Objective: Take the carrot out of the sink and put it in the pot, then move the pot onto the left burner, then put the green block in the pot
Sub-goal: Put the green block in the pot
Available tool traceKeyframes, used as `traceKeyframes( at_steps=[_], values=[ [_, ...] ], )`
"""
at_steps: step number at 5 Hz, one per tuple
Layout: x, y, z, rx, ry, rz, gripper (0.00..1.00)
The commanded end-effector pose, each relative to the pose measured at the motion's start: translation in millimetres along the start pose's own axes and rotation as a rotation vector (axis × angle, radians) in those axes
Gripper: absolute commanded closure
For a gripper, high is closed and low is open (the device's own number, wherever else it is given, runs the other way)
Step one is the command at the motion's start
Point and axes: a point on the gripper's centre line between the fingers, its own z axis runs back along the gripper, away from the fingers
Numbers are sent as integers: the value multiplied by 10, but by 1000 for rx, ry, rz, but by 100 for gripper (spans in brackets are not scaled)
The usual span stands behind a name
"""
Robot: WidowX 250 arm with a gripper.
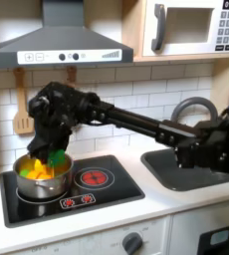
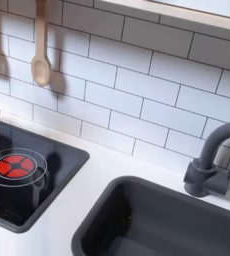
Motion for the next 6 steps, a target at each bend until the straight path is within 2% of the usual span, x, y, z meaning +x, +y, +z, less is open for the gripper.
traceKeyframes(
  at_steps=[1, 2, 3, 4, 5, 6],
  values=[
    [-105, 37, -131, 20, 24, -9, 100],
    [-185, 82, -215, 27, 44, -5, 100],
    [-207, 100, -232, 37, 40, 3, 99],
    [-176, 64, -139, 24, 8, 0, 0],
    [-158, 55, -165, 16, -11, -48, 0],
    [-112, 47, -83, 34, -95, -39, 0]
  ],
)
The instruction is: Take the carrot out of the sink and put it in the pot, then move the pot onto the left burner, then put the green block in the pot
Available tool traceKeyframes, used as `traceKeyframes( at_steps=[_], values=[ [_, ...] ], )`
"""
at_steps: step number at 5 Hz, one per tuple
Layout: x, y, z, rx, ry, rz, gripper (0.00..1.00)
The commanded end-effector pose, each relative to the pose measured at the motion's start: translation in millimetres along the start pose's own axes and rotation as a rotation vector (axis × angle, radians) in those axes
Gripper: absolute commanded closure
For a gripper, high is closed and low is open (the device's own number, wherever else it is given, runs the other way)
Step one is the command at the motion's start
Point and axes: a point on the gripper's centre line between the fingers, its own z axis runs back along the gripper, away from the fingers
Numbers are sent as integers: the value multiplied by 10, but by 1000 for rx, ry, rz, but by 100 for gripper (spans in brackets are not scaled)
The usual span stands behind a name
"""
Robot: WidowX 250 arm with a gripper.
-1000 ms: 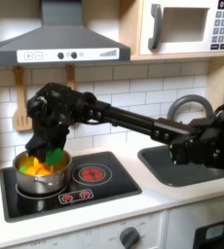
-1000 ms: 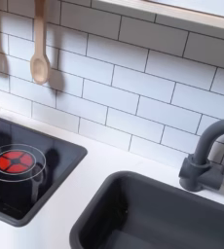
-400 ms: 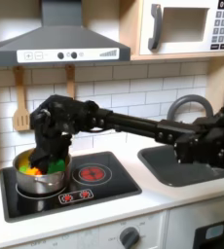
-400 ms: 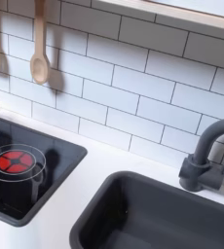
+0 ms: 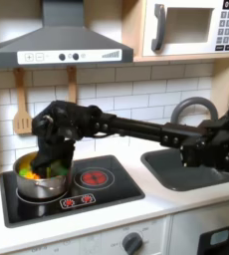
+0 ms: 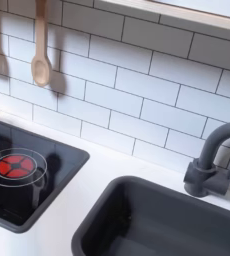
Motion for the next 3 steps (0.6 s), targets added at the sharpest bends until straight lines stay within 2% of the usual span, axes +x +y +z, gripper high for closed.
traceKeyframes(
  at_steps=[1, 3],
  values=[
    [67, -38, 173, 21, -94, -7, 0],
    [70, -42, 182, 20, -97, -6, 0]
  ],
)
